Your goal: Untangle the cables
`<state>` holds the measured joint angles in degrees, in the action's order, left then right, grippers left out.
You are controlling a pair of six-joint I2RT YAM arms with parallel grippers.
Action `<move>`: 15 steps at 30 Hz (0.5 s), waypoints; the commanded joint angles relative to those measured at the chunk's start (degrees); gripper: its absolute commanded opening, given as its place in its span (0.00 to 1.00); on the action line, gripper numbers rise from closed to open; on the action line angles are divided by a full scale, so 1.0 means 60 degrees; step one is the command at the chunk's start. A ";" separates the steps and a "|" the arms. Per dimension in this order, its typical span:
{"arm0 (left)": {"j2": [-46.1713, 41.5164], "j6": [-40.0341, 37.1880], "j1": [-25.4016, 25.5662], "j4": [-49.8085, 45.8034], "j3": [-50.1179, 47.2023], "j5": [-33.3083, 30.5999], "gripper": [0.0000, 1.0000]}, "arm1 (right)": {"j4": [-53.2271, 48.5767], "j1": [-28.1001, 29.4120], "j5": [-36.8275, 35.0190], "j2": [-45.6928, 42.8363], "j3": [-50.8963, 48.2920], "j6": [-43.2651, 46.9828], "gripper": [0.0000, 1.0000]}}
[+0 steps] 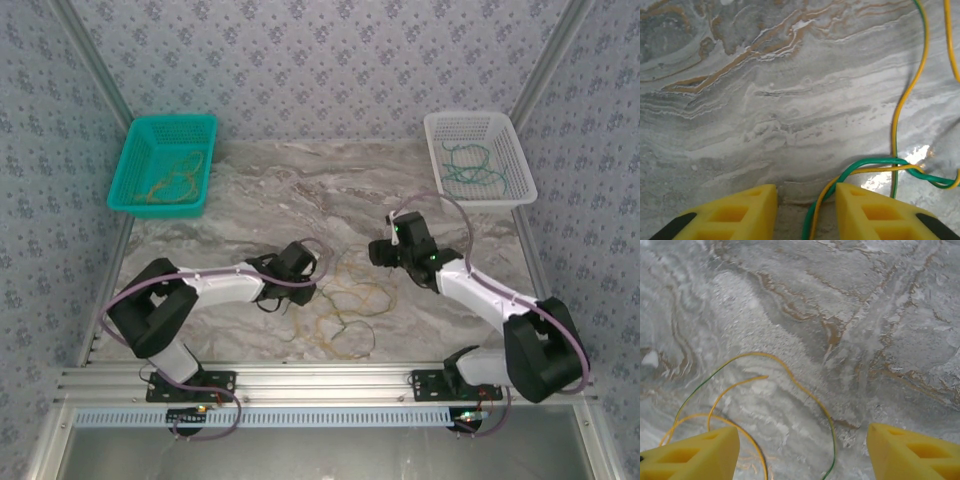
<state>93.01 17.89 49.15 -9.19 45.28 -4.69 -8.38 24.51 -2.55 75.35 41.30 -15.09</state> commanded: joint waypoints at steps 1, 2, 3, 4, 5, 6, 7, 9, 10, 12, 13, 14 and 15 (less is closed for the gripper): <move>0.0239 0.0385 -0.0008 -0.0132 0.0009 -0.0868 0.33 | -0.1689 -0.0267 0.1095 0.0396 0.0608 -0.0678 0.68; 0.0142 0.0373 -0.0012 -0.0110 -0.0076 -0.1104 0.32 | -0.2102 -0.0236 0.1123 0.0493 0.0713 -0.0687 0.68; 0.0017 0.0373 -0.0024 -0.0108 -0.0150 -0.1380 0.31 | -0.2361 -0.0222 0.1243 0.0547 0.0720 -0.0701 0.67; -0.0130 0.0443 -0.0073 -0.0175 -0.0231 -0.1755 0.32 | -0.2592 -0.0218 0.1361 0.0566 0.0686 -0.0703 0.67; -0.0260 0.0542 -0.0166 -0.0246 -0.0277 -0.2032 0.32 | -0.2756 -0.0180 0.1420 0.0581 0.0644 -0.0698 0.67; -0.0334 0.0577 -0.0299 -0.0242 -0.0344 -0.2060 0.32 | -0.2823 -0.0153 0.1483 0.0592 0.0577 -0.0667 0.67; -0.0382 0.0603 -0.0510 -0.0262 -0.0390 -0.2081 0.31 | -0.2866 -0.0160 0.1669 0.0642 0.0530 -0.0558 0.67; -0.0374 0.0832 -0.0868 -0.0376 -0.0466 -0.2413 0.31 | -0.3162 -0.0150 0.1589 0.0818 0.0651 -0.0566 0.67; -0.0334 0.0942 -0.1095 -0.0439 -0.0473 -0.2493 0.31 | -0.3244 -0.0148 0.1606 0.0890 0.0725 -0.0585 0.66; -0.0325 0.1150 -0.1303 -0.0549 -0.0446 -0.2681 0.31 | -0.3161 -0.0043 0.1885 0.0927 0.0788 -0.0336 0.66; -0.0387 0.1192 -0.1317 -0.0569 -0.0444 -0.2818 0.31 | -0.3182 0.0070 0.1937 0.0977 0.0903 -0.0165 0.66; -0.0460 0.1193 -0.1317 -0.0524 -0.0455 -0.2836 0.32 | -0.3291 0.0216 0.2016 0.1092 0.1069 0.0027 0.66; -0.0534 0.1179 -0.1315 -0.0491 -0.0421 -0.2807 0.33 | -0.3410 0.0371 0.2035 0.1205 0.1187 0.0168 0.66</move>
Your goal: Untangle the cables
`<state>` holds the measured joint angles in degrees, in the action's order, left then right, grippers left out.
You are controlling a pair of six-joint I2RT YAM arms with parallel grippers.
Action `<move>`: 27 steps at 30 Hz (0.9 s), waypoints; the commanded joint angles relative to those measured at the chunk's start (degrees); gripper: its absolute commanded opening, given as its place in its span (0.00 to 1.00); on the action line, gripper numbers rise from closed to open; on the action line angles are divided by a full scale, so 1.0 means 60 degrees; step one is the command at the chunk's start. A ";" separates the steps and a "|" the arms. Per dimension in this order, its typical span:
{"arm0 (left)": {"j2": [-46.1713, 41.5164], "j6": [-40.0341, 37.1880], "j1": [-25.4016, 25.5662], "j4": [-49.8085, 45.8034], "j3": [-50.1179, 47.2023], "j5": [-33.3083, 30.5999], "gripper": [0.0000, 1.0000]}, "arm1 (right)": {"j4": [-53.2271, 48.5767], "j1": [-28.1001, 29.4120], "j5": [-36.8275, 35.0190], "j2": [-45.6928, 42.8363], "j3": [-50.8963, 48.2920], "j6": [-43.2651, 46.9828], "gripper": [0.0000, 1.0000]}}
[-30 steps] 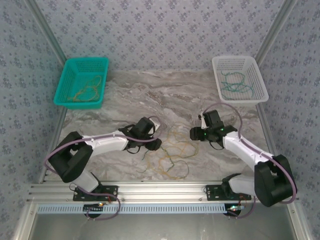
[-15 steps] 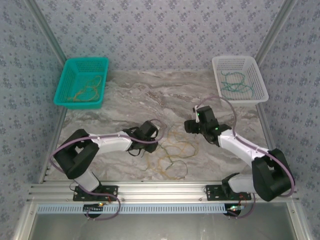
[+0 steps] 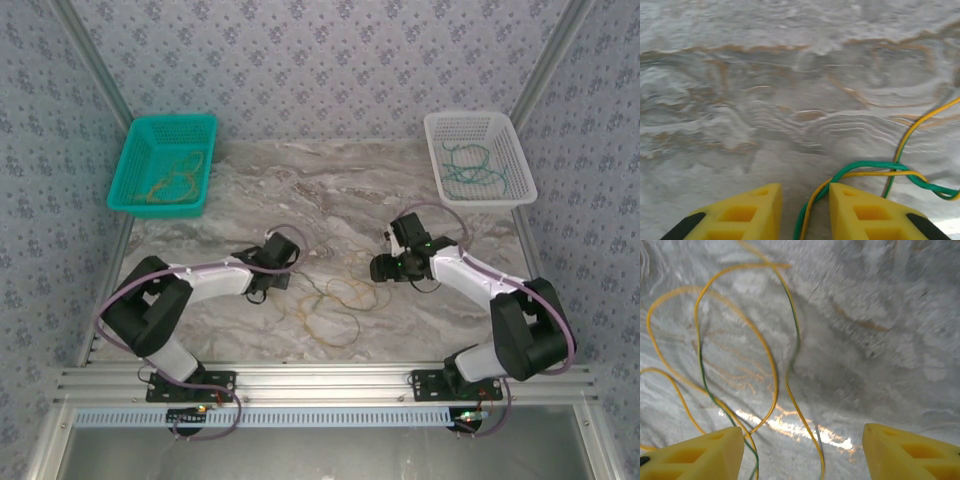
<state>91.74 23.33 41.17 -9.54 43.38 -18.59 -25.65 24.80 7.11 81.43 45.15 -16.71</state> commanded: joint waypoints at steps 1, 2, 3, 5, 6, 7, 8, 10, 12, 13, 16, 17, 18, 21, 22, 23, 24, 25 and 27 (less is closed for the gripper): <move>-0.0424 0.0271 0.0030 -0.0450 -0.0081 -0.0478 0.35 | -0.0678 0.0500 0.0351 0.0359 0.0677 0.0506 0.65; -0.0563 0.0297 0.0046 -0.0500 -0.0038 -0.0540 0.36 | -0.0802 0.0634 0.0392 0.0549 0.0773 0.0515 0.64; -0.0706 0.0315 0.0062 -0.0546 -0.0037 -0.0612 0.36 | -0.0817 0.0729 0.0485 0.0664 0.0794 0.0522 0.63; -0.1145 0.0328 0.0093 -0.0541 -0.0123 -0.0836 0.40 | -0.0519 0.0941 0.0610 0.0790 0.0726 0.0440 0.63; -0.1357 0.0357 0.0087 -0.0547 -0.0159 -0.0973 0.46 | -0.0378 0.1034 0.0577 0.0802 0.0719 0.0369 0.63; -0.1624 0.0391 0.0090 -0.0543 -0.0210 -0.1153 0.54 | -0.0244 0.1107 0.0525 0.0850 0.0720 0.0282 0.63; -0.1885 0.0403 0.0097 -0.0522 -0.0265 -0.1324 0.61 | -0.0148 0.1173 0.0455 0.0929 0.0778 0.0217 0.63; -0.2370 0.0403 0.0085 -0.0451 -0.0373 -0.1528 0.69 | -0.0186 0.1208 0.0030 0.1188 0.1063 0.0053 0.63; -0.2787 0.0362 0.0094 -0.0406 -0.0421 -0.1631 0.71 | -0.0241 0.1194 -0.0386 0.1387 0.1395 -0.0058 0.64; -0.2995 0.0310 0.0098 -0.0367 -0.0425 -0.1619 0.71 | -0.0262 0.1144 -0.0589 0.1471 0.1563 -0.0087 0.65; -0.3380 0.0282 0.0100 -0.0359 -0.0421 -0.1560 0.72 | -0.0394 0.0986 -0.1047 0.1903 0.2112 -0.0064 0.70; -0.3456 0.0311 0.0108 -0.0358 -0.0419 -0.1569 0.73 | -0.0540 0.0915 -0.1028 0.2185 0.2366 -0.0052 0.69; -0.3523 0.0328 0.0102 -0.0319 -0.0446 -0.1558 0.73 | -0.0755 0.0863 -0.1079 0.2545 0.2680 -0.0074 0.69; -0.3588 0.0365 0.0100 -0.0163 -0.0563 -0.1544 0.73 | -0.1125 0.1005 -0.1775 0.3352 0.3383 -0.0151 0.70; -0.3561 0.0413 0.0121 -0.0156 -0.0594 -0.1557 0.73 | -0.1253 0.1072 -0.2133 0.3566 0.3600 -0.0194 0.71; -0.3537 0.0453 0.0121 -0.0132 -0.0607 -0.1552 0.73 | -0.1317 0.1095 -0.2298 0.3782 0.3773 -0.0202 0.71; -0.3493 0.0487 0.0103 -0.0074 -0.0622 -0.1506 0.73 | -0.1321 0.1089 -0.2292 0.4016 0.4015 -0.0166 0.71; -0.3448 0.0540 0.0124 -0.0040 -0.0625 -0.1450 0.73 | -0.1335 0.1081 -0.2272 0.4276 0.4282 -0.0173 0.70; -0.3321 0.0615 0.0118 0.0100 -0.0641 -0.1332 0.74 | -0.1396 0.1078 -0.2176 0.4706 0.4593 -0.0162 0.62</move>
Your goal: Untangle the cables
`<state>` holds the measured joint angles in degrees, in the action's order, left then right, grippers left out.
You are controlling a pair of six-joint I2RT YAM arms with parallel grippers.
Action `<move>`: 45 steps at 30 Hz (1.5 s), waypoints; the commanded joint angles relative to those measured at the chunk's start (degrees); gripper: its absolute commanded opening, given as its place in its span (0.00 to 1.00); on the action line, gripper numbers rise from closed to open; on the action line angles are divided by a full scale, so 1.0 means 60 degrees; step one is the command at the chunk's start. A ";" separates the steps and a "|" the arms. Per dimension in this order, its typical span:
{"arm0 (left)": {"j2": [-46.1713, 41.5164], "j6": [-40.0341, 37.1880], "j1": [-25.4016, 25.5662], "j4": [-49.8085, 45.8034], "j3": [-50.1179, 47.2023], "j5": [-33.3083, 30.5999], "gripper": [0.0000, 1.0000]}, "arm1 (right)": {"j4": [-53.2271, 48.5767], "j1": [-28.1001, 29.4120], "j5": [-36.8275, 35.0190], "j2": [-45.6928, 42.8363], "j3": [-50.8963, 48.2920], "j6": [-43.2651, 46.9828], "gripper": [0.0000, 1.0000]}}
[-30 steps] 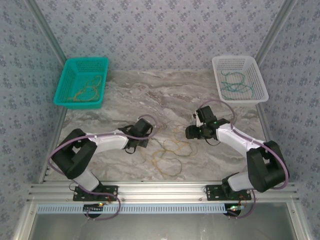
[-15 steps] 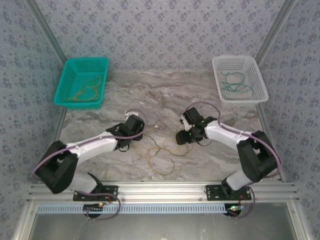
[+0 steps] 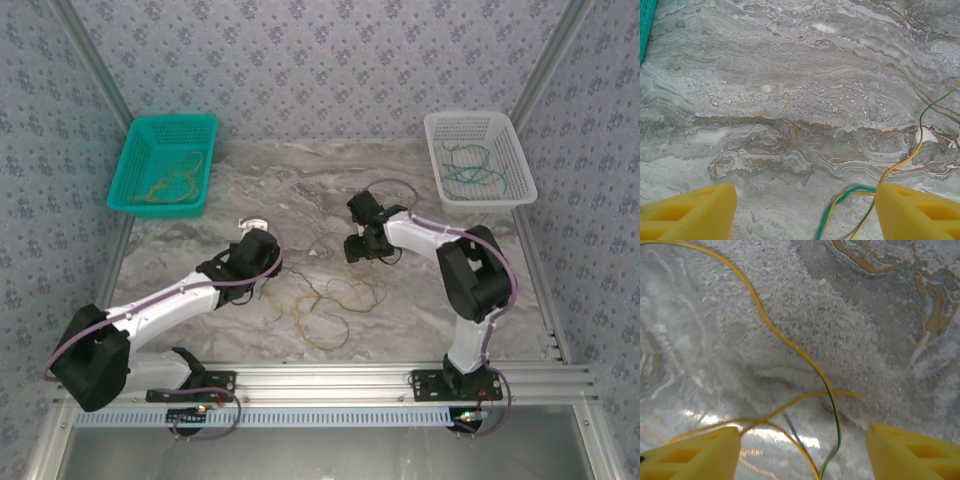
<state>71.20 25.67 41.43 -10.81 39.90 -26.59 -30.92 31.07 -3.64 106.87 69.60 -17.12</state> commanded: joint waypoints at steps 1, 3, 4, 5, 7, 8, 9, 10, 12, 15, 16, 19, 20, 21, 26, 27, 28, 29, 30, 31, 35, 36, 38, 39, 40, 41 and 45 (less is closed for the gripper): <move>0.0177 0.0262 0.0083 0.0325 -0.0045 0.0050 0.73 | -0.0490 0.0042 -0.0293 0.0636 0.0629 -0.0047 0.58; 0.0272 0.0290 0.0135 0.0359 -0.0024 0.0057 0.73 | -0.0373 0.0058 -0.0196 0.0863 0.0691 0.0024 0.47; 0.0316 0.0290 0.0138 0.0377 -0.0006 0.0070 0.73 | -0.0330 0.0053 -0.0160 0.0927 0.0729 0.0025 0.38; 0.0335 0.0299 0.0153 0.0380 -0.0002 0.0078 0.73 | -0.0276 0.0062 -0.0069 0.0932 0.0719 0.0096 0.31; 0.0401 0.0292 0.0158 0.0437 0.0000 0.0143 0.73 | -0.0150 0.0089 -0.0007 0.0857 0.0689 0.0188 0.20; 0.0429 0.0292 0.0170 0.0432 0.0022 0.0150 0.73 | -0.0170 0.0085 0.0022 0.0812 0.0726 0.0214 0.13; 0.0474 0.0306 0.0167 0.0412 0.0053 0.0148 0.73 | -0.0226 0.0107 0.0091 0.0697 0.0759 0.0254 0.07; 0.0506 0.0306 0.0166 0.0395 0.0064 0.0141 0.73 | -0.0290 0.0132 0.0120 0.0549 0.0788 0.0276 0.02; 0.0541 0.0297 0.0185 0.0410 0.0073 0.0154 0.73 | -0.0399 0.0167 0.0053 0.0177 0.0787 0.0354 0.00; 0.0592 0.0306 0.0183 0.0381 0.0114 0.0086 0.73 | -0.0844 0.0229 -0.0172 -0.0490 0.0857 0.0465 0.00; 0.0579 0.0306 0.0185 0.0388 0.0108 0.0090 0.73 | -0.0944 0.0253 -0.0264 -0.0759 0.0850 0.0502 0.00; 0.0541 0.0300 0.0173 0.0424 0.0138 0.0059 0.73 | -0.1113 0.0264 -0.0448 -0.1526 0.0757 0.0567 0.00; 0.0525 0.0278 0.0183 0.0410 0.0151 0.0051 0.73 | -0.1142 0.0269 -0.0503 -0.1762 0.0726 0.0580 0.00; 0.0511 0.0256 0.0179 0.0424 0.0175 0.0050 0.73 | -0.1146 0.0271 -0.0546 -0.1972 0.0696 0.0584 0.00; 0.0237 -0.0003 0.0193 0.0728 0.0211 0.0235 0.74 | -0.1344 0.0247 -0.0481 -0.2927 0.0754 0.0686 0.00; 0.0178 -0.0062 0.0190 0.0796 0.0212 0.0299 0.74 | -0.1375 0.0253 -0.0425 -0.3096 0.0797 0.0711 0.00; 0.0133 -0.0122 0.0189 0.0871 0.0216 0.0375 0.74 | -0.1379 0.0233 -0.0303 -0.3313 0.0846 0.0714 0.00; 0.0081 -0.0172 0.0187 0.0929 0.0208 0.0415 0.74 | -0.1373 0.0229 -0.0190 -0.3526 0.0893 0.0759 0.00; 0.0047 -0.0176 0.0190 0.0957 0.0234 0.0426 0.74 | -0.1377 0.0233 -0.0107 -0.3725 0.0980 0.0780 0.00; 0.0003 -0.0183 0.0196 0.0991 0.0221 0.0443 0.74 | -0.1417 0.0228 -0.0071 -0.3926 0.1081 0.0824 0.00; -0.0262 -0.0306 0.0198 0.1335 0.0056 0.0564 0.74 | -0.1627 0.0157 -0.0066 -0.4545 0.1705 0.1003 0.00; -0.0326 -0.0336 0.0199 0.1429 0.0007 0.0578 0.74 | -0.1577 0.0127 0.0027 -0.4678 0.1823 0.1036 0.00; -0.0575 -0.0394 0.0199 0.1696 -0.0143 0.0599 0.74 | -0.1376 0.0072 0.0411 -0.4907 0.2085 0.1067 0.00; -0.0687 -0.0443 0.0196 0.1831 -0.0184 0.0628 0.74 | -0.1344 0.0037 0.0595 -0.4964 0.2262 0.1074 0.00; -0.0834 -0.0506 0.0200 0.1978 -0.0248 0.0681 0.75 | -0.1309 0.0020 0.0758 -0.5001 0.2487 0.1053 0.00; -0.0955 -0.0567 0.0200 0.2086 -0.0284 0.0718 0.75 | -0.1295 0.0004 0.0893 -0.5002 0.2724 0.1056 0.00; -0.1418 -0.0813 0.0198 0.2417 -0.0391 0.0929 0.76 | -0.1245 -0.0009 0.1076 -0.4980 0.3580 0.1074 0.00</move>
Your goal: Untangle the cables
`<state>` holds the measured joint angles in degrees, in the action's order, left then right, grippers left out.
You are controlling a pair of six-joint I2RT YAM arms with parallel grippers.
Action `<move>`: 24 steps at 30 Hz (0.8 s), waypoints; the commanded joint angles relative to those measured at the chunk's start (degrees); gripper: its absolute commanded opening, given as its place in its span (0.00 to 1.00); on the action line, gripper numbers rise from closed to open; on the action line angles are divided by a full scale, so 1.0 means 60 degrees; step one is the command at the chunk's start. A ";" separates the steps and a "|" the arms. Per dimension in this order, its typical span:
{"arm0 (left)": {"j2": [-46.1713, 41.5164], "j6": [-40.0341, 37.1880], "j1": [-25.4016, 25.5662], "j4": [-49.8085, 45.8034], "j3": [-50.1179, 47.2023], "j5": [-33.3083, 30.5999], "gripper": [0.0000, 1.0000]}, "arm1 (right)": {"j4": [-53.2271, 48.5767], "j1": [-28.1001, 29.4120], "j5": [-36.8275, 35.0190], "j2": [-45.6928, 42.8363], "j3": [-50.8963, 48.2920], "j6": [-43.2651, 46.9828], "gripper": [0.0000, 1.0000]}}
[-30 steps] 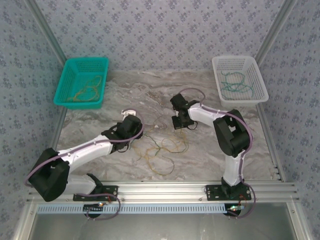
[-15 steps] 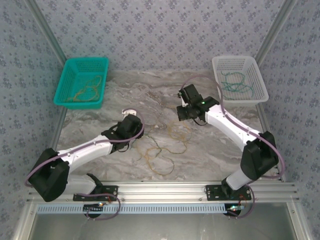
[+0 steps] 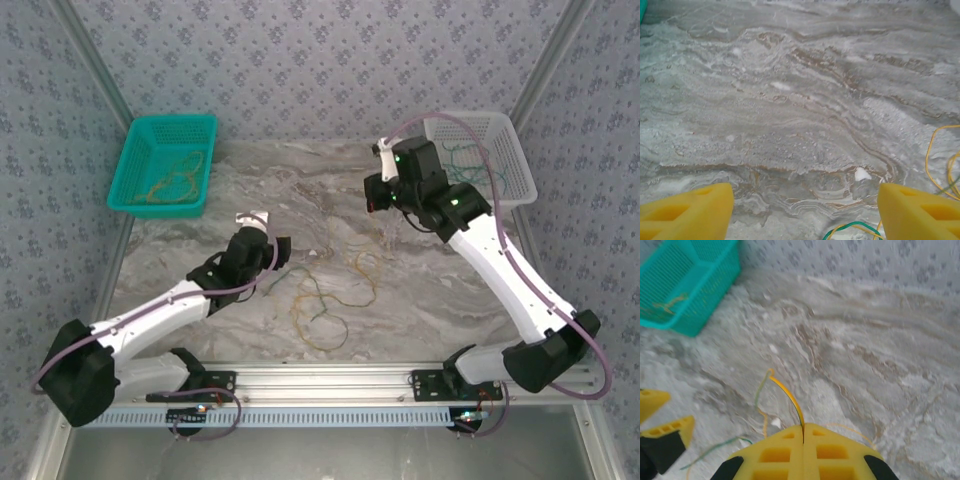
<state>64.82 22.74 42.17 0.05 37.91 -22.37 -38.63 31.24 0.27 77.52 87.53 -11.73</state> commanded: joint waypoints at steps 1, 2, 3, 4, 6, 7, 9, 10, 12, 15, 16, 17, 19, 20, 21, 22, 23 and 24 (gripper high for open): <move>-0.0461 -0.0407 0.0075 0.0730 -0.0118 0.0314 0.77 | 0.0076 -0.0050 0.0453 -0.0087 0.0821 0.0196 0.00; -0.0550 -0.0473 0.0076 0.0807 -0.0155 0.0380 0.78 | 0.0127 -0.0047 0.0502 -0.0102 0.1028 0.0222 0.00; -0.0605 -0.0530 0.0076 0.0846 -0.0157 0.0397 0.78 | 0.0183 -0.0042 0.0560 -0.0108 0.1190 0.0240 0.00; -0.0649 -0.0571 0.0076 0.0879 -0.0157 0.0414 0.78 | 0.0234 -0.0051 0.0632 -0.0102 0.1380 0.0268 0.00; -0.0708 -0.0715 0.0075 0.1010 -0.0180 0.0525 0.78 | 0.0207 -0.0053 0.0751 -0.0020 0.1704 0.0318 0.00; -0.0712 -0.0753 0.0068 0.1041 -0.0176 0.0574 0.78 | 0.0215 -0.0047 0.0747 0.0014 0.1791 0.0366 0.00; -0.0656 -0.0787 0.0074 0.1075 -0.0141 0.0575 0.78 | 0.0312 -0.0059 0.0650 0.0084 0.1761 0.0427 0.00; -0.0612 -0.0794 0.0071 0.1089 -0.0123 0.0603 0.78 | 0.0389 -0.0073 0.0636 0.0127 0.1654 0.0435 0.00; -0.0537 -0.0797 0.0075 0.1179 -0.0108 0.0791 0.78 | 0.0580 -0.0136 0.0760 0.0264 0.1330 0.0355 0.00; -0.0369 -0.0846 0.0068 0.1211 0.0000 0.1144 0.78 | 0.0598 -0.0172 0.0947 0.0510 0.1134 0.0222 0.00; -0.0309 -0.0857 0.0074 0.1207 0.0061 0.1267 0.79 | 0.0648 -0.0187 0.0919 0.0488 0.1108 0.0265 0.00; -0.0238 -0.0920 0.0065 0.1280 0.0085 0.1471 0.79 | 0.0654 -0.0219 0.0840 0.0457 0.1141 0.0270 0.00; -0.0102 -0.1024 0.0071 0.1630 0.0090 0.1939 0.87 | 0.0653 -0.0360 0.1049 0.0506 0.1478 0.0192 0.00; -0.0013 -0.1189 0.0075 0.1890 0.0117 0.2276 0.87 | 0.0653 -0.0387 0.1313 0.0524 0.1636 0.0157 0.00; 0.0109 -0.1391 0.0075 0.2142 0.0212 0.2648 0.87 | 0.0664 -0.0388 0.1589 0.0524 0.1749 0.0127 0.00; 0.0243 -0.1552 0.0085 0.2321 0.0328 0.2821 0.89 | 0.0923 -0.0374 0.1860 0.0527 0.1825 0.0076 0.00; 0.0415 -0.1653 0.0090 0.2490 0.0503 0.2894 0.93 | 0.1033 -0.0375 0.2083 0.0524 0.1935 0.0024 0.00; 0.0633 -0.1785 0.0087 0.2594 0.0752 0.2967 0.93 | 0.1090 -0.0388 0.2241 0.0574 0.2115 -0.0074 0.00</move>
<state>66.52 15.46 42.39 9.63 37.50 -9.41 -35.48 28.99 8.64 81.47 96.09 -10.94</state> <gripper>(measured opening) 0.925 0.058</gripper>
